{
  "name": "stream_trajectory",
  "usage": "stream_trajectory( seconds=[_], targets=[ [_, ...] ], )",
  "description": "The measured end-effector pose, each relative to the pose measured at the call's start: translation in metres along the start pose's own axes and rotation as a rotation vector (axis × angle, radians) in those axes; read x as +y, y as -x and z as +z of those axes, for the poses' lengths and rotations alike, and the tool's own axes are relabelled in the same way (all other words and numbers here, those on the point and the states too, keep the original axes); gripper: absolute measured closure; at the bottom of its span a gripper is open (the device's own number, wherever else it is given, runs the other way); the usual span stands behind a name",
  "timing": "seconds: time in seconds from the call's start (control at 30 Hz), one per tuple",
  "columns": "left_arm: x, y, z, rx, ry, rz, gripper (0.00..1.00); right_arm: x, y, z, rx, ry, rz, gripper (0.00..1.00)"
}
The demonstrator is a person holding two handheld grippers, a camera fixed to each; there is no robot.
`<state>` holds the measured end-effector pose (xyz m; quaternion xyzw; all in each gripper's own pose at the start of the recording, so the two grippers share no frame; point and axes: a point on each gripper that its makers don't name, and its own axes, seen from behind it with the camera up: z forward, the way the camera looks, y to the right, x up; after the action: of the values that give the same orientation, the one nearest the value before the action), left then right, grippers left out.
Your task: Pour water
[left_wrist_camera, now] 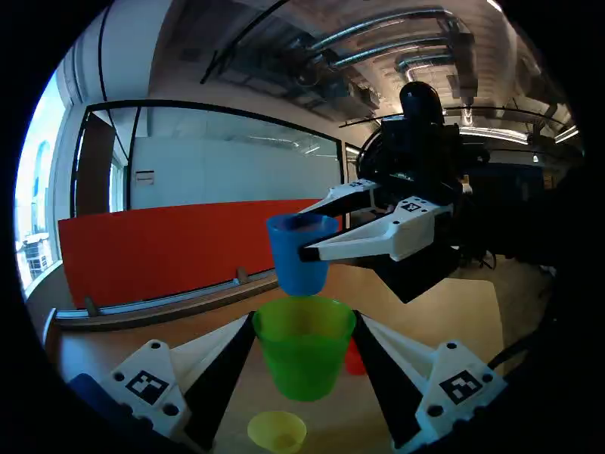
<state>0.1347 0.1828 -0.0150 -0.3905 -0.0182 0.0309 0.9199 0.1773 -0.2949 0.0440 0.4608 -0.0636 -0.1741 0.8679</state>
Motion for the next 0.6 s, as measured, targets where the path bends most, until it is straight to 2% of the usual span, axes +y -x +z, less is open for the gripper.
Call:
stream_trajectory(
  seconds=[0.37, 0.6],
  targets=[
    [0.0009, -0.0010, 0.0012, -0.002, 0.001, -0.002, 0.11, -0.0049, 0.0008, -0.0029, 0.000, -0.027, 0.138, 0.08],
    [-0.0002, -0.0030, 0.0011, -0.005, -0.001, -0.008, 0.11, -0.0015, 0.0006, -0.0067, -0.001, -0.022, 0.159, 0.08]
  ],
)
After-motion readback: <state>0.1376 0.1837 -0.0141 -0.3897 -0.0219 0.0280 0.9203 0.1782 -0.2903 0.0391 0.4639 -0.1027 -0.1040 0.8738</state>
